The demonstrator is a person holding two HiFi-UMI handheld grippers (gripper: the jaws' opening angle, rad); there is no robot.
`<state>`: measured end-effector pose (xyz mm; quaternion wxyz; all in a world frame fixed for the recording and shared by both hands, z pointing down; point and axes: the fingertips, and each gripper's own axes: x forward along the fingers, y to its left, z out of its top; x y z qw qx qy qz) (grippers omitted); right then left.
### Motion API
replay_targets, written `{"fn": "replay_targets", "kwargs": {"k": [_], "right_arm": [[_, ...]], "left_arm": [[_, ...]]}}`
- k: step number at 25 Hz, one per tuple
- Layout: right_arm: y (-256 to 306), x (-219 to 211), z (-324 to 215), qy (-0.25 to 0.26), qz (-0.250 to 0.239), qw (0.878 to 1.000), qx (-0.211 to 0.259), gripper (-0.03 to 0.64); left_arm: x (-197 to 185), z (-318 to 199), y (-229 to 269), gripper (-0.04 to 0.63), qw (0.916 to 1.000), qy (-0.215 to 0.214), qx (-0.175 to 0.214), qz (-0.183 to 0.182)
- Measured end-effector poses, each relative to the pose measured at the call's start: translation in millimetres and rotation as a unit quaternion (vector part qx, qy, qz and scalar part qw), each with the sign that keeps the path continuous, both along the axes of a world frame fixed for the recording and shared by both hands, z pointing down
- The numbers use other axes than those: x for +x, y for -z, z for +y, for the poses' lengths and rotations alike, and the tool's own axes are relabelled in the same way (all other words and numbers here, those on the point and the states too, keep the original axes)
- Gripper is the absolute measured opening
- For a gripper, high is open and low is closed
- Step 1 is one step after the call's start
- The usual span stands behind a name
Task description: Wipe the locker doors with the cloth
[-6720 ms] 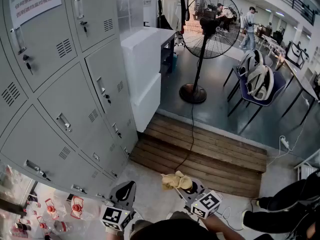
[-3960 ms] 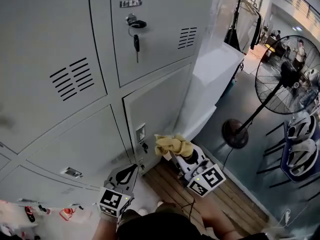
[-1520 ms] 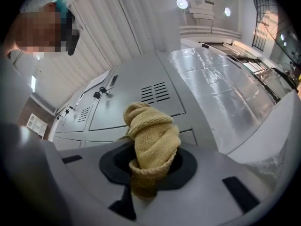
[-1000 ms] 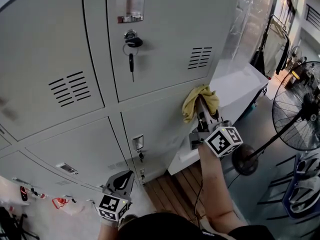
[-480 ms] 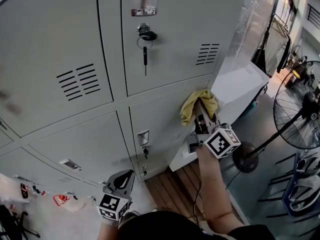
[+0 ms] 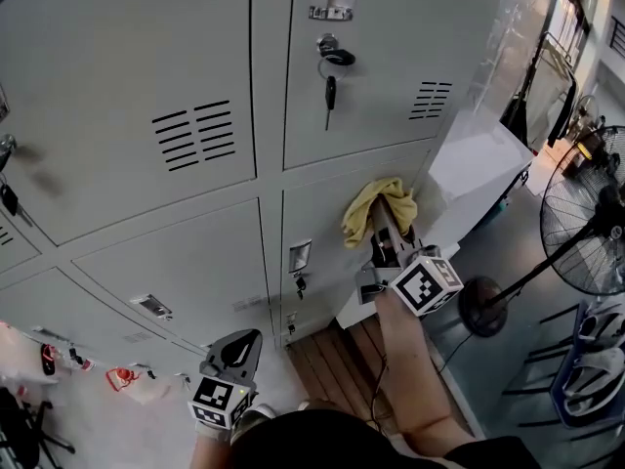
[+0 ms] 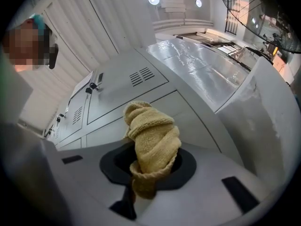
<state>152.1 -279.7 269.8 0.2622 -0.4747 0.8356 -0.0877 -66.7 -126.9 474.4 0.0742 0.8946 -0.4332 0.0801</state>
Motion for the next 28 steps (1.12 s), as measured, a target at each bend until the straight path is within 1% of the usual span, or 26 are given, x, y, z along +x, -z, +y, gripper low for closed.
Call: {"fn": "replay_targets", "kwargs": {"k": [11, 17, 28], "right_arm": [[1.4, -60.9, 21.8, 0.035, 0.007, 0.999, 0.005, 0.084], [-1.6, -97.3, 34.3, 0.061, 0.022, 0.998, 0.010, 0.084], [-23.3, -138.9, 48.6, 0.100, 0.058, 0.993, 0.006, 0.084]], "left_arm": [[-24.8, 18.1, -5.2, 0.009, 0.9998, 0.019, -0.006, 0.001], [-35.4, 26.3, -6.3, 0.009, 0.9995, 0.031, -0.010, 0.004], [-34.1, 32.8, -7.2, 0.009, 0.9994, 0.032, -0.013, 0.007]]}}
